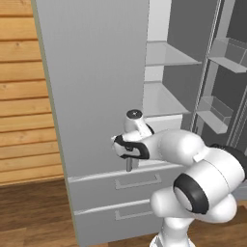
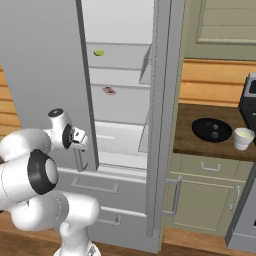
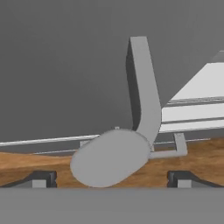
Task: Grab a lemon wedge from the fridge and one ice cube from the ice bowl, and put them in the glass of lemonade.
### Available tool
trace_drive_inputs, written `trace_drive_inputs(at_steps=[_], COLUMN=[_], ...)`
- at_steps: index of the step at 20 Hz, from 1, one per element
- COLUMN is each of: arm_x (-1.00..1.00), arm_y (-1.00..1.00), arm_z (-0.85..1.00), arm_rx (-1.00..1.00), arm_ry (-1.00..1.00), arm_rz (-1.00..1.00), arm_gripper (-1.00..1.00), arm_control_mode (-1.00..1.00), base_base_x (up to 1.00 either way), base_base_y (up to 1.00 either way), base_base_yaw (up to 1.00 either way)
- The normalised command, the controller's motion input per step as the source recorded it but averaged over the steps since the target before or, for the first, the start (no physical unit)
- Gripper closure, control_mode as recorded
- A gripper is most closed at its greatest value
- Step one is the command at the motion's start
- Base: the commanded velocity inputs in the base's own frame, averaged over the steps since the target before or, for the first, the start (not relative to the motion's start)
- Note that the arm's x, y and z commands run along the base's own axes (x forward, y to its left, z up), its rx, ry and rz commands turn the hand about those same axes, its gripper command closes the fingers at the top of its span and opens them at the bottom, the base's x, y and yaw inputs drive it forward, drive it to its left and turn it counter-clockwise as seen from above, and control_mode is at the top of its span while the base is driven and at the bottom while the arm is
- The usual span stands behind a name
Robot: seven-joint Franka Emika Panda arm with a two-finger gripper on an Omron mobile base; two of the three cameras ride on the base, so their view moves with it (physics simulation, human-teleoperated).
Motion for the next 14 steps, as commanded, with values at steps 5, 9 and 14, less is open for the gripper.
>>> trace_drive_inputs(at_steps=[5,9,14], arm_x=[0.76,-0.02,-1.00], arm_y=[0.00,-0.05,-0.07], arm_z=[-0.22,-0.36,-0.08], arm_rx=[-0.01,0.03,0.06], arm_ry=[0.00,-0.22,-0.51], arm_rz=[0.00,0.00,0.00], arm_gripper=[-1.00,-1.00,-1.00], arm_control_mode=[-1.00,-1.00,-1.00], base_base_x=[0.00,0.00,0.00], base_base_y=[0.00,0.00,0.00], base_base_yaw=[0.00,0.00,0.00])
